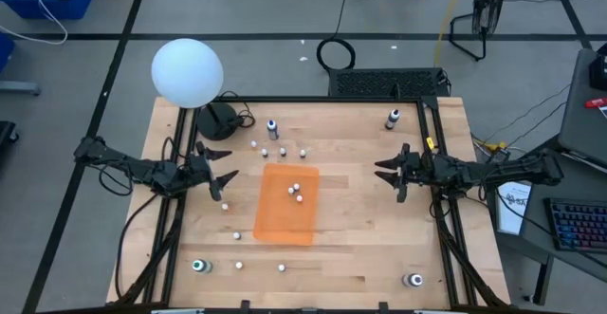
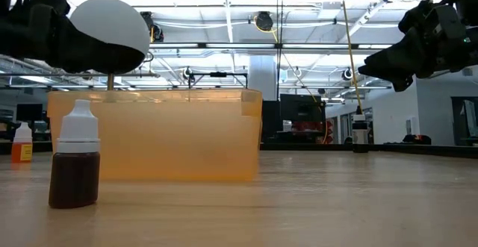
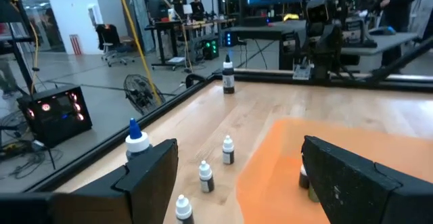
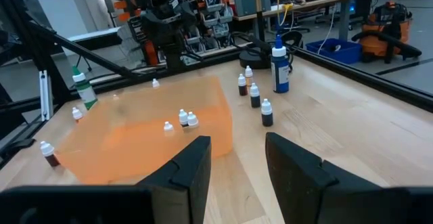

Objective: Pick & Place food coloring
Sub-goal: Put the small orange food coloring bottle into the orange bin

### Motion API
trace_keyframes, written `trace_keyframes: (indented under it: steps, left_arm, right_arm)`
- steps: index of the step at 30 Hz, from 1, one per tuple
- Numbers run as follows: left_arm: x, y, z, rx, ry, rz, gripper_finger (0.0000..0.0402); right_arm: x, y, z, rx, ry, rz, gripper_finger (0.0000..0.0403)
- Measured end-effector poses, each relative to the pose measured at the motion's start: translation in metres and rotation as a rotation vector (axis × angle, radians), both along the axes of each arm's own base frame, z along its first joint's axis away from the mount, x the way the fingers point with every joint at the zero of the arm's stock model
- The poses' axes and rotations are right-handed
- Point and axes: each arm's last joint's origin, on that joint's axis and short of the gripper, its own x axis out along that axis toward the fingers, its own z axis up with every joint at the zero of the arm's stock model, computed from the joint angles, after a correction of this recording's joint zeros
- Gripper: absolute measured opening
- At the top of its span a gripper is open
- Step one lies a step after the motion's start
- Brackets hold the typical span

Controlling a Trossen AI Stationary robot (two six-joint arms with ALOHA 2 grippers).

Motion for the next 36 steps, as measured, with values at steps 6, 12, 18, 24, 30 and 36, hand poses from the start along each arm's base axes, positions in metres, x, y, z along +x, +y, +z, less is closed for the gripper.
trace_keyframes:
  steps: [6, 12, 18, 24, 30, 36]
  left_arm:
    - [0.000, 0.001, 0.003, 0.009, -0.022, 0.032, 0.0310]
    - [-0.002, 0.006, 0.008, -0.064, -0.089, 0.177, 0.0310]
    - [-0.007, 0.019, 0.029, -0.099, -0.035, 0.351, 0.0310]
    - [-0.004, 0.033, 0.045, -0.213, 0.128, 0.440, 0.0310]
    - [0.030, 0.050, 0.049, -0.203, 0.399, 0.352, 0.0310]
    - [0.063, 0.080, 0.040, -0.304, 0.595, 0.405, 0.0310]
  right_arm:
    - [0.000, 0.000, 0.000, 0.000, 0.000, 0.000, 0.0130]
    - [0.000, 0.000, 0.000, 0.000, 0.000, 0.000, 0.0130]
    - [0.000, 0.000, 0.000, 0.000, 0.001, 0.000, 0.0130]
    - [0.000, 0.000, 0.000, 0.000, 0.001, 0.000, 0.0130]
    - [0.000, 0.000, 0.000, 0.000, 0.001, 0.000, 0.0130]
    - [0.000, 0.000, 0.000, 0.000, 0.001, 0.000, 0.0130]
